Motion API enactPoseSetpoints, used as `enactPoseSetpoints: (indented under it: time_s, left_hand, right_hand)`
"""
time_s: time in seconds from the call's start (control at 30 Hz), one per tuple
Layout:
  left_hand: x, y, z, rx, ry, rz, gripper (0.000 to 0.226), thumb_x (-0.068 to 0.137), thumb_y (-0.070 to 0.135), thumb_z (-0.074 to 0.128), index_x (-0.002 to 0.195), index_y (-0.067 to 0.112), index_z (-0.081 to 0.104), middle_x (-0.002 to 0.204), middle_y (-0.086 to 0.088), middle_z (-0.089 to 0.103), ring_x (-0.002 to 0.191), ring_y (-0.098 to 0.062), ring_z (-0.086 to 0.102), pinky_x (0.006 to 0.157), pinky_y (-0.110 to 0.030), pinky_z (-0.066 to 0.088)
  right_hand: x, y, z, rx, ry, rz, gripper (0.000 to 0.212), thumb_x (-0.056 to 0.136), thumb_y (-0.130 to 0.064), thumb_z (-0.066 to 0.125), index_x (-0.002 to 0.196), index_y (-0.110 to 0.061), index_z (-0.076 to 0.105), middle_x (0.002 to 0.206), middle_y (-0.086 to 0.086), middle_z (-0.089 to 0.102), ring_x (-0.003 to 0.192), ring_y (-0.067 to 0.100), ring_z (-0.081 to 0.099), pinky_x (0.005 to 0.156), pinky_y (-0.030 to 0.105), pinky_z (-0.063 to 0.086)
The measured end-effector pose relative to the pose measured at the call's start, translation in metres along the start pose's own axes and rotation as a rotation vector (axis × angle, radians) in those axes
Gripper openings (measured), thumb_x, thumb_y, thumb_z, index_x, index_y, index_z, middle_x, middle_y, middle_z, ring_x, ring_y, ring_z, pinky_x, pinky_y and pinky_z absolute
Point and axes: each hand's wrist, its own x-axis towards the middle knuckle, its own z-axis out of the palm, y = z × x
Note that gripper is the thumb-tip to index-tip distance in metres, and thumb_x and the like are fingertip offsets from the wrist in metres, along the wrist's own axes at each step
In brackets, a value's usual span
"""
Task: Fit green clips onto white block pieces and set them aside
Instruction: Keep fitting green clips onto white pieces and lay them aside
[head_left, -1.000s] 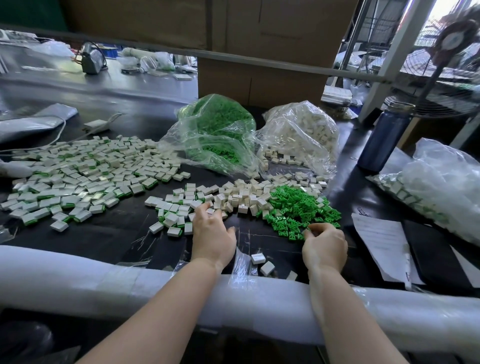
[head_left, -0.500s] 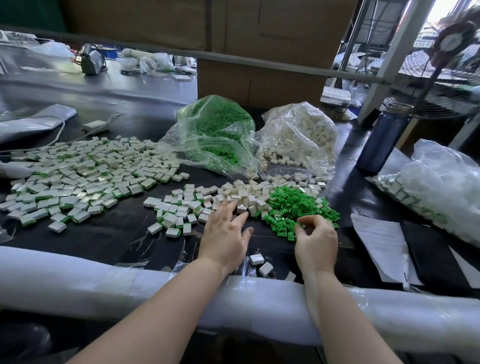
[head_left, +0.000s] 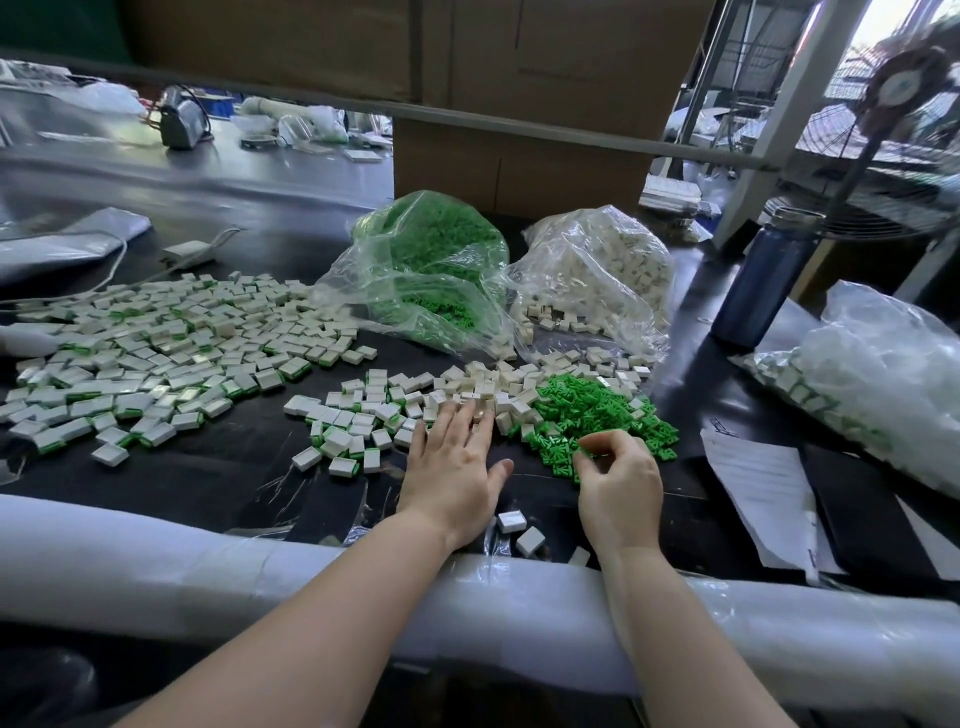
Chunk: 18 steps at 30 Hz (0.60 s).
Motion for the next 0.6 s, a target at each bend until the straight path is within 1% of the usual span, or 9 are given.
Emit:
enactPoseSetpoints:
  time_s: [0.03,0.07,0.1,0.13,0.2,0.27,0.4,0.5,0.6]
  left_hand:
    - [0.0011,0.0001,0.0015,0.02,-0.062,-0.008,0.063,0.098,0.048,0.024,0.149,0.024,-0.003,0.157,0.005,-0.011,0.142,-0.013,-0.019,0.111,-0.036,-0.017]
    - [0.0025,0.0006,0.0026,0.024,-0.098,-0.011,0.063,0.097,0.049,0.023,0.148,0.025,-0.005,0.157,0.007,-0.011,0.141,-0.012,-0.021,0.11,-0.037,-0.018]
    - [0.0032,0.0013,0.0032,0.01,-0.099,-0.006,0.061,0.098,0.048,0.023,0.149,0.025,0.0,0.157,0.009,-0.005,0.142,-0.011,-0.019,0.111,-0.038,-0.018]
    - [0.0029,0.0018,0.0029,-0.02,-0.069,0.001,0.057,0.098,0.046,0.025,0.149,0.025,0.01,0.157,0.009,0.006,0.143,-0.011,-0.012,0.112,-0.038,-0.016]
    - [0.0004,0.0017,0.0006,-0.088,0.058,0.016,0.045,0.098,0.04,0.032,0.14,0.025,0.036,0.147,0.009,0.034,0.141,-0.011,0.013,0.114,-0.036,-0.005]
    - [-0.0028,0.0011,-0.0026,-0.127,0.178,0.043,0.034,0.098,0.032,0.039,0.129,0.025,0.051,0.131,0.009,0.051,0.127,-0.011,0.033,0.11,-0.029,0.01]
    - [-0.003,0.0002,-0.0031,-0.146,0.152,0.071,0.033,0.098,0.018,0.041,0.128,0.02,0.055,0.125,0.005,0.055,0.115,-0.016,0.039,0.1,-0.024,0.026]
    - [-0.0032,-0.0007,-0.0034,-0.204,0.141,0.062,0.03,0.095,0.02,0.049,0.123,0.017,0.059,0.118,0.002,0.057,0.113,-0.015,0.04,0.099,-0.022,0.029]
    - [-0.0053,-0.0001,-0.0047,-0.239,0.116,0.058,0.031,0.091,0.024,0.057,0.12,0.015,0.061,0.11,0.0,0.054,0.109,-0.015,0.043,0.099,-0.024,0.035]
  right_hand:
    - [-0.0002,-0.0002,0.0,0.002,-0.002,-0.003,0.005,0.084,-0.008,0.065,0.089,-0.009,0.064,0.089,-0.002,0.053,0.096,0.024,0.052,0.082,0.025,0.036]
    - [-0.0003,-0.0004,-0.0002,0.005,-0.002,-0.006,0.005,0.083,-0.007,0.065,0.088,-0.009,0.064,0.089,-0.002,0.053,0.096,0.024,0.052,0.083,0.026,0.037]
    - [-0.0004,-0.0002,-0.0004,0.009,-0.001,-0.006,0.005,0.083,-0.007,0.066,0.088,-0.009,0.064,0.089,-0.001,0.053,0.096,0.024,0.053,0.084,0.027,0.038]
    - [-0.0001,0.0002,-0.0006,0.014,0.0,-0.005,0.005,0.083,-0.007,0.066,0.088,-0.009,0.064,0.089,-0.001,0.054,0.095,0.024,0.053,0.084,0.027,0.039]
    - [0.0002,0.0011,-0.0004,0.021,-0.003,-0.002,0.005,0.084,-0.007,0.065,0.088,-0.01,0.064,0.088,-0.001,0.054,0.094,0.023,0.053,0.084,0.027,0.039]
    - [0.0002,0.0014,0.0004,0.027,-0.011,0.0,0.005,0.084,-0.008,0.065,0.088,-0.01,0.063,0.088,-0.002,0.054,0.093,0.021,0.053,0.083,0.027,0.04]
    - [-0.0004,0.0009,0.0006,0.066,-0.026,-0.008,0.005,0.084,-0.007,0.066,0.087,-0.012,0.064,0.083,-0.001,0.061,0.084,0.019,0.056,0.076,0.025,0.042]
    - [-0.0015,-0.0006,0.0006,0.133,-0.058,-0.043,0.012,0.083,-0.004,0.066,0.089,-0.014,0.066,0.077,-0.007,0.06,0.072,0.011,0.056,0.072,0.021,0.042]
    - [-0.0021,-0.0017,0.0017,0.202,-0.102,-0.06,0.019,0.084,-0.001,0.064,0.098,-0.013,0.07,0.083,-0.003,0.063,0.074,0.009,0.056,0.074,0.019,0.044]
